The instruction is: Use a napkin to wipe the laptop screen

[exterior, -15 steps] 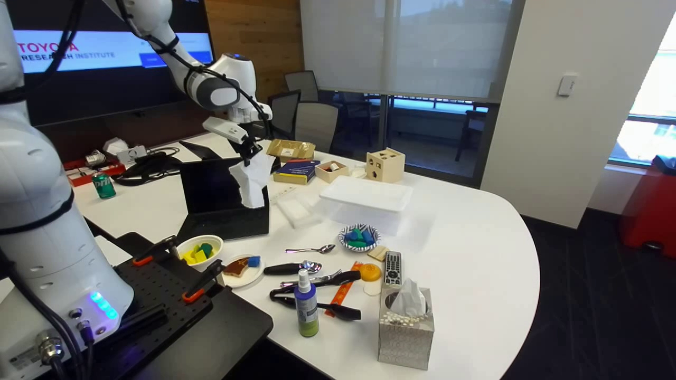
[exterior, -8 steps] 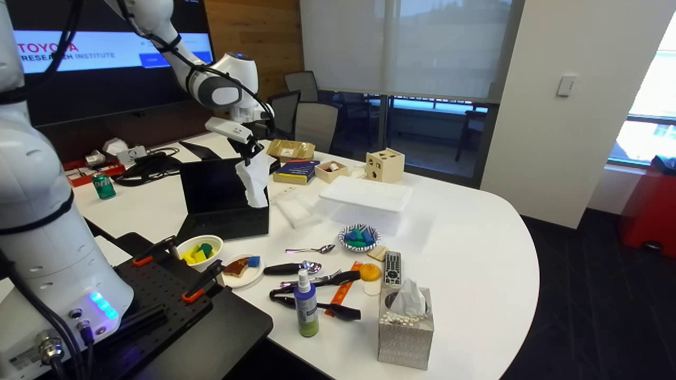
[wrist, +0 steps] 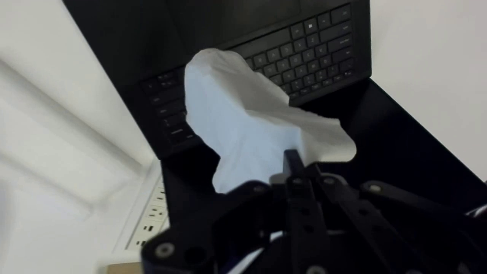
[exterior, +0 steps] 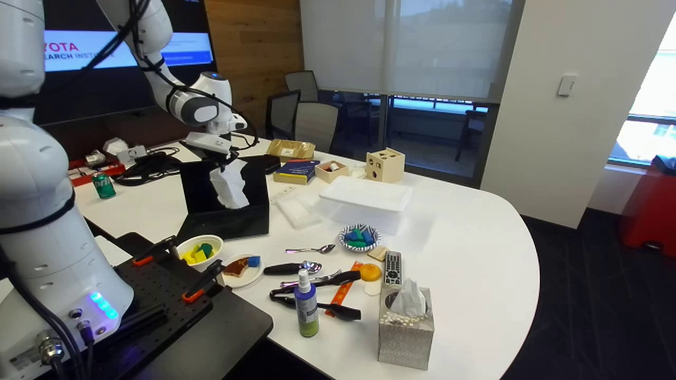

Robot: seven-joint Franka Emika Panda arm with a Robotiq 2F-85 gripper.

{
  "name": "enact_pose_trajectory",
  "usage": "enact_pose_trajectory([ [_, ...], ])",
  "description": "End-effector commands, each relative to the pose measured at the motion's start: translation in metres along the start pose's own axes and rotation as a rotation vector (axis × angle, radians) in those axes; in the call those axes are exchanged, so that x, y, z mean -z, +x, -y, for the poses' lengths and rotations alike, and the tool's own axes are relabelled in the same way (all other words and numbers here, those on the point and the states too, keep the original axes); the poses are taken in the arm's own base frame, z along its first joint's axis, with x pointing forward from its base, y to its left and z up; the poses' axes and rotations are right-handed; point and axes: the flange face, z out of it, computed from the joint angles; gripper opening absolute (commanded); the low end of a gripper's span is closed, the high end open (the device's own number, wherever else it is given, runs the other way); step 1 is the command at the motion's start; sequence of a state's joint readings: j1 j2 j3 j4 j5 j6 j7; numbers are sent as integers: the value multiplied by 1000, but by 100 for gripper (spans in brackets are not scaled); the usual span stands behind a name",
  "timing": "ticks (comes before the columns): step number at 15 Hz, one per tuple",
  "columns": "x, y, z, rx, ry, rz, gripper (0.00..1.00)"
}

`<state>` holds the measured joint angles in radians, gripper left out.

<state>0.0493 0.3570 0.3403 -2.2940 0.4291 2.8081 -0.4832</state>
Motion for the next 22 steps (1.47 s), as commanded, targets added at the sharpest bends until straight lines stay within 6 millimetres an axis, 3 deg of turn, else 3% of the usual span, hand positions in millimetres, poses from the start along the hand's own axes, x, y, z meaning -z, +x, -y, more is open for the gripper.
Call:
enact_pose_trajectory([
  [1,-37,17,21,40,3,-39,0],
  [8,-93,45,51,165,-9,-107,0],
  [12,-118,61,84,290,44,-98,0],
  [22,-141,42,166,468,156,-83,0],
])
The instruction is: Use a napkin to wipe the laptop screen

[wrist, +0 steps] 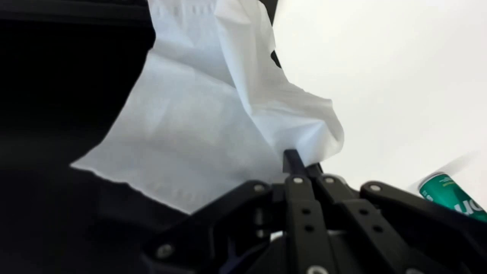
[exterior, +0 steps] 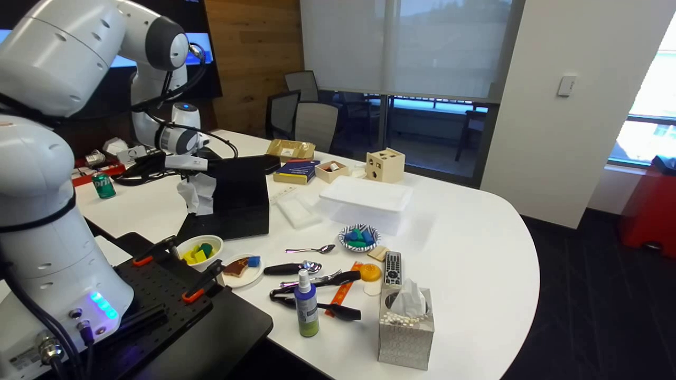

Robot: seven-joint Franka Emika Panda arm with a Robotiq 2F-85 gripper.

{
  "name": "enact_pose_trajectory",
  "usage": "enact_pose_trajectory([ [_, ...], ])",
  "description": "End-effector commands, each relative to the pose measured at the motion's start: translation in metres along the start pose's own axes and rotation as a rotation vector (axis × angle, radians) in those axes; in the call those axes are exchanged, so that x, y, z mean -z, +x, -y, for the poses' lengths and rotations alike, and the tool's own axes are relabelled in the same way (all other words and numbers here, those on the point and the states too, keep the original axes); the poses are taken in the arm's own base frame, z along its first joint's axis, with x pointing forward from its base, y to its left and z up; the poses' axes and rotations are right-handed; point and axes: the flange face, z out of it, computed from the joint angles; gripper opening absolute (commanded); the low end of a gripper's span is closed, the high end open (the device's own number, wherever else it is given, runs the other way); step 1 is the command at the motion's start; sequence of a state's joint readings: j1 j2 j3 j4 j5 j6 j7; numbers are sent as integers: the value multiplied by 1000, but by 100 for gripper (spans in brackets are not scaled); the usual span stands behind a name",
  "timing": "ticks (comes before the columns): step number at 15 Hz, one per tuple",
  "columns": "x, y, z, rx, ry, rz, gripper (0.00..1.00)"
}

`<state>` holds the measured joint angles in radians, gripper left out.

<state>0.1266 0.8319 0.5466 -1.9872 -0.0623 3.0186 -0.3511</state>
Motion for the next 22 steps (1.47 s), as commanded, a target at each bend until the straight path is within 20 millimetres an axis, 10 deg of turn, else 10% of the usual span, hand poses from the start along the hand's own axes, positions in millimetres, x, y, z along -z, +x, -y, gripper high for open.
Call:
enact_pose_trajectory([
  [1,0,5,11,54,-2,-17,0],
  [22,60,-51,-130,-385,-502,-137,0],
])
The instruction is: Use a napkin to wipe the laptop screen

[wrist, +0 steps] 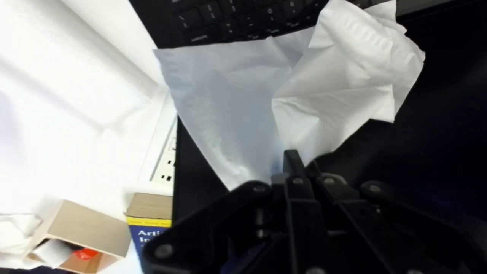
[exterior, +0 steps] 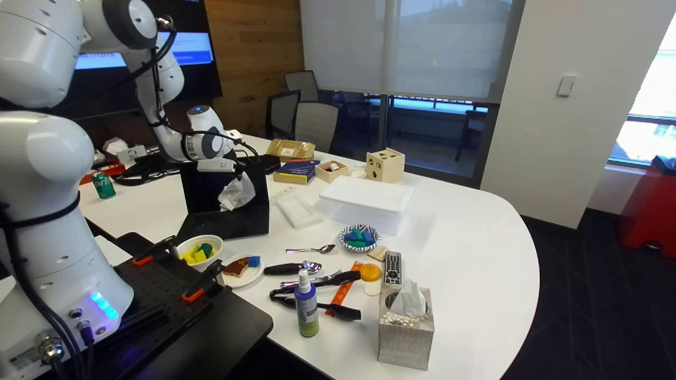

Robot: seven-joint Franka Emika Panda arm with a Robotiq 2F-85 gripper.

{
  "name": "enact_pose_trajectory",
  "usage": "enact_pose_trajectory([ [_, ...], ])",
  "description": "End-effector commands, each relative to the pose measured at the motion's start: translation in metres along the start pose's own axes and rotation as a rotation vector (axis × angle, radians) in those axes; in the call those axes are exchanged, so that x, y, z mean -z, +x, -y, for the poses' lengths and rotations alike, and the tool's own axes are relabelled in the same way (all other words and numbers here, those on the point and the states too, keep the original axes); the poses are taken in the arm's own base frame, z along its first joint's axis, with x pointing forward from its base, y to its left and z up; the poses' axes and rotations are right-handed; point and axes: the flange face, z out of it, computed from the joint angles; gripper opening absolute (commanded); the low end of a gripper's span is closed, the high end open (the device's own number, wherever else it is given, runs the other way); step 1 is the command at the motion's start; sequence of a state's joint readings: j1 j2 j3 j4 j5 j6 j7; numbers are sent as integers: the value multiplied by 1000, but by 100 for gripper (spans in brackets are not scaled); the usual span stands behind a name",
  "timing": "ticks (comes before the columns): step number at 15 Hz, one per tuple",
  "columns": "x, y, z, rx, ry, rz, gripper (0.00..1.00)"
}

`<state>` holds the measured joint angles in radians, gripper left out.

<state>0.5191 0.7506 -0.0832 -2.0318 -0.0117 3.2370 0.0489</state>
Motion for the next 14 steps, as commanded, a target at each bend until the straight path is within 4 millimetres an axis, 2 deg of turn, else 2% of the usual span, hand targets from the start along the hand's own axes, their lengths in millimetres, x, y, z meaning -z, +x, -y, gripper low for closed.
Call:
enact_pose_trajectory([
  [1,8,-3,-21,-65,-46,-39,0],
  [6,8,5,-40,-91,-60,-94,0],
  [11,13,10,-46,-88,-65,-150,0],
  [14,16,15,-42,-60,-42,-198,0],
])
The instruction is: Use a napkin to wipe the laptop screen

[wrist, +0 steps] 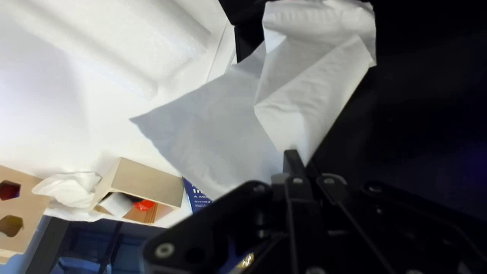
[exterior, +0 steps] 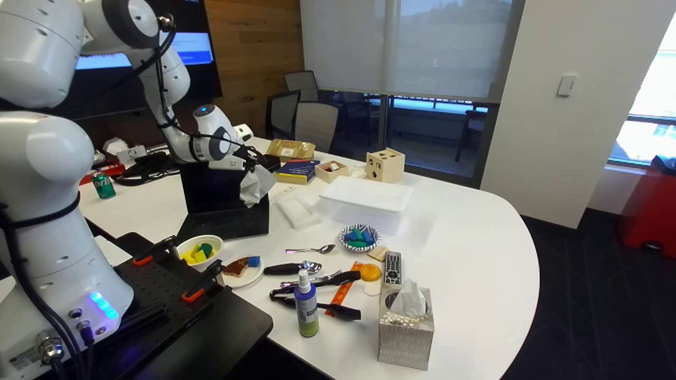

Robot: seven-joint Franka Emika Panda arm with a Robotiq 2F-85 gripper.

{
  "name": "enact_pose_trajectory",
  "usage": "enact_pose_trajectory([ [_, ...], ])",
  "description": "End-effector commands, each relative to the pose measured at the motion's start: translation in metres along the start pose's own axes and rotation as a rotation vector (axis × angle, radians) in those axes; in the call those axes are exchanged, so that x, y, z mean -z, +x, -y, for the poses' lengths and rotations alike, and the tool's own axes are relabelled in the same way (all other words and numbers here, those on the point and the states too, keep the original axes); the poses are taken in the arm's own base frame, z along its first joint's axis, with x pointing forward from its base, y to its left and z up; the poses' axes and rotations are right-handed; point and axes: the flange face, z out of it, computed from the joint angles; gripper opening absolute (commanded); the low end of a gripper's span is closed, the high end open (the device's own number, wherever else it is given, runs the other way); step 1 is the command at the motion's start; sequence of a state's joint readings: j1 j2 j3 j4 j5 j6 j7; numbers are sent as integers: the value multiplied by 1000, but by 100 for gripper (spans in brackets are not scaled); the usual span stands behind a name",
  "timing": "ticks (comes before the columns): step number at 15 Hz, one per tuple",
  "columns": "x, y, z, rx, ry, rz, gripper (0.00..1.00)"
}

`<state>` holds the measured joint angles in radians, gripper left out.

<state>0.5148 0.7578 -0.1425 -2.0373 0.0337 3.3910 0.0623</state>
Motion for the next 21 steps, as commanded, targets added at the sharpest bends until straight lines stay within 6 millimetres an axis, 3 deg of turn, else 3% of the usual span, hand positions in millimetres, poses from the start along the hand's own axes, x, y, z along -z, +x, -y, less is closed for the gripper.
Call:
enact_pose_trajectory([
  [1,4,6,2,25,32,-67,0],
  [3,7,7,9,45,57,-92,0],
  [5,12,25,18,72,83,-102,0],
  [8,21,37,39,130,135,-131,0],
  [21,29,4,119,317,434,-139,0],
])
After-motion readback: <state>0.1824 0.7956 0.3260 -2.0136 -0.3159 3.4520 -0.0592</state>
